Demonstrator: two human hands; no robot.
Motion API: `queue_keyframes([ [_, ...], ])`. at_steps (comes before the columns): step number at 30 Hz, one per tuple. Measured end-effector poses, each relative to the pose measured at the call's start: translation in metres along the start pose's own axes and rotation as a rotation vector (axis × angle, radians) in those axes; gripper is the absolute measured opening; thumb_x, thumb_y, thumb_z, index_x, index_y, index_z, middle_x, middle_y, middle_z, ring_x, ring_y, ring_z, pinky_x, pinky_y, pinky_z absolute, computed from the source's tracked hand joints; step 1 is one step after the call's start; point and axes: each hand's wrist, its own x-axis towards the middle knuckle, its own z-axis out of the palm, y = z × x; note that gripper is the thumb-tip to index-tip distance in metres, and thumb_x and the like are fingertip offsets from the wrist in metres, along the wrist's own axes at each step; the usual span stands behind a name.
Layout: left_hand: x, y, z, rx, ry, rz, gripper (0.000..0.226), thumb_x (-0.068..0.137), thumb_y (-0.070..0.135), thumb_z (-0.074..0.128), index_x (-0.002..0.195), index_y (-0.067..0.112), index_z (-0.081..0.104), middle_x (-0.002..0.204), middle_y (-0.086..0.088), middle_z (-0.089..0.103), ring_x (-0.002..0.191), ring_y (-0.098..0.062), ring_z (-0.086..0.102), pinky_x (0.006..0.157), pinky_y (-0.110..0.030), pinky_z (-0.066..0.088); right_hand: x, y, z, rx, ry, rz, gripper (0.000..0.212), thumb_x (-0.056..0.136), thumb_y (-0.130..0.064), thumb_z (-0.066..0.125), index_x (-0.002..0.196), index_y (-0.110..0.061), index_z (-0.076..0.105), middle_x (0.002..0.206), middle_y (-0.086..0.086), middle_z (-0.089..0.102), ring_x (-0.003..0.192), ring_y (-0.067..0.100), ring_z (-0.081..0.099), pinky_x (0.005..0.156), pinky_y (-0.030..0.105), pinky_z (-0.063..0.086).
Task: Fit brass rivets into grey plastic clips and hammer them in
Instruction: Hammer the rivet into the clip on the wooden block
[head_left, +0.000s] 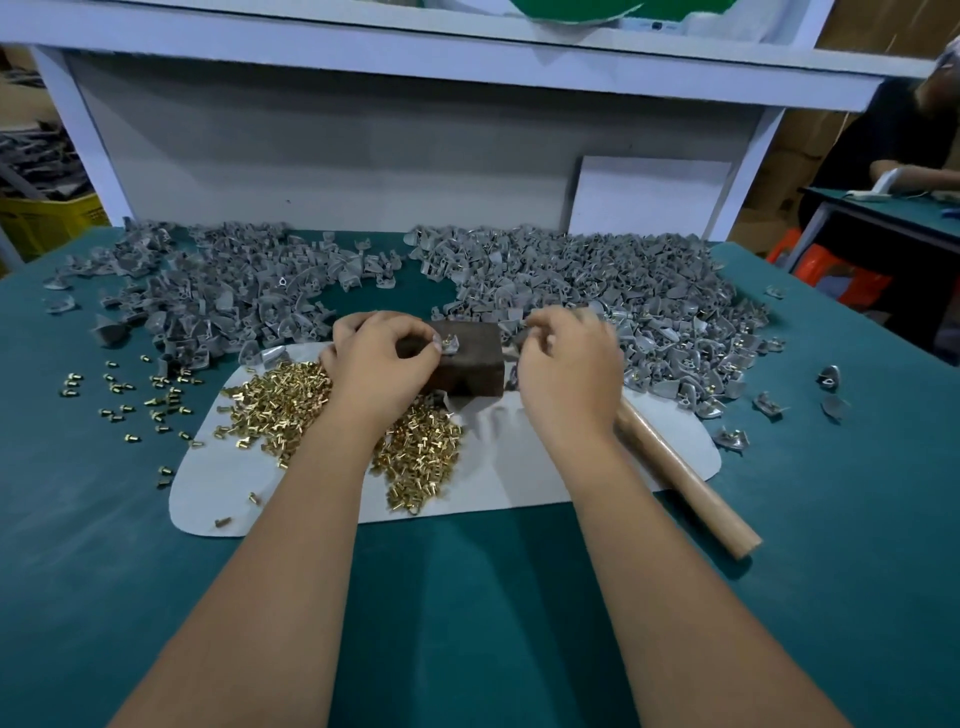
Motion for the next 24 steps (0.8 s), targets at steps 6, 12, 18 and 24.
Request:
queue_keyframes([
  [6,-0.001,0.007,0.001,0.047,0.000,-0.055,0.010,0.089,0.043,0.062,0.079,0.044,0.061,0.117,0.018,0.058,0.125,-0.022,0.031,0.100,-0.044,0.020,-0.009,0.044,-0.033,-0.568,-0.216,0.108,0.034,0.095,-0.033,0.046,0.107,-0.005,0.062,0.112,0.016,0.056,0.104,0.034,0.051,0.078,0.037,0.039],
  [12,-0.002,0.006,0.006,0.064,0.019,-0.088,0.008,0.090,0.047,0.059,0.083,0.046,0.061,0.111,0.020,0.056,0.123,-0.024,0.034,0.101,-0.046,0.021,-0.003,0.030,-0.032,-0.515,-0.260,0.204,0.018,0.092,-0.025,0.057,0.102,-0.011,0.057,0.087,0.007,0.059,0.073,0.028,0.050,0.053,0.027,0.030],
  [18,-0.009,0.006,0.017,0.088,0.119,-0.114,0.010,0.094,0.046,0.054,0.088,0.046,0.062,0.124,0.027,0.057,0.129,-0.020,0.029,0.100,-0.043,0.013,-0.014,0.003,-0.044,-0.348,-0.105,-0.028,0.018,0.096,-0.024,0.048,0.114,-0.024,0.045,0.078,-0.002,0.057,0.061,0.023,0.042,0.048,0.029,0.023],
  [24,-0.011,0.010,0.023,0.120,0.241,-0.120,0.013,0.093,0.042,0.059,0.092,0.038,0.071,0.113,0.026,0.065,0.133,-0.013,0.029,0.104,-0.045,0.013,-0.032,-0.021,-0.050,-0.333,-0.114,-0.141,0.056,0.096,-0.024,0.048,0.141,-0.051,0.030,0.084,-0.005,0.048,0.064,0.020,0.043,0.050,0.029,0.032],
])
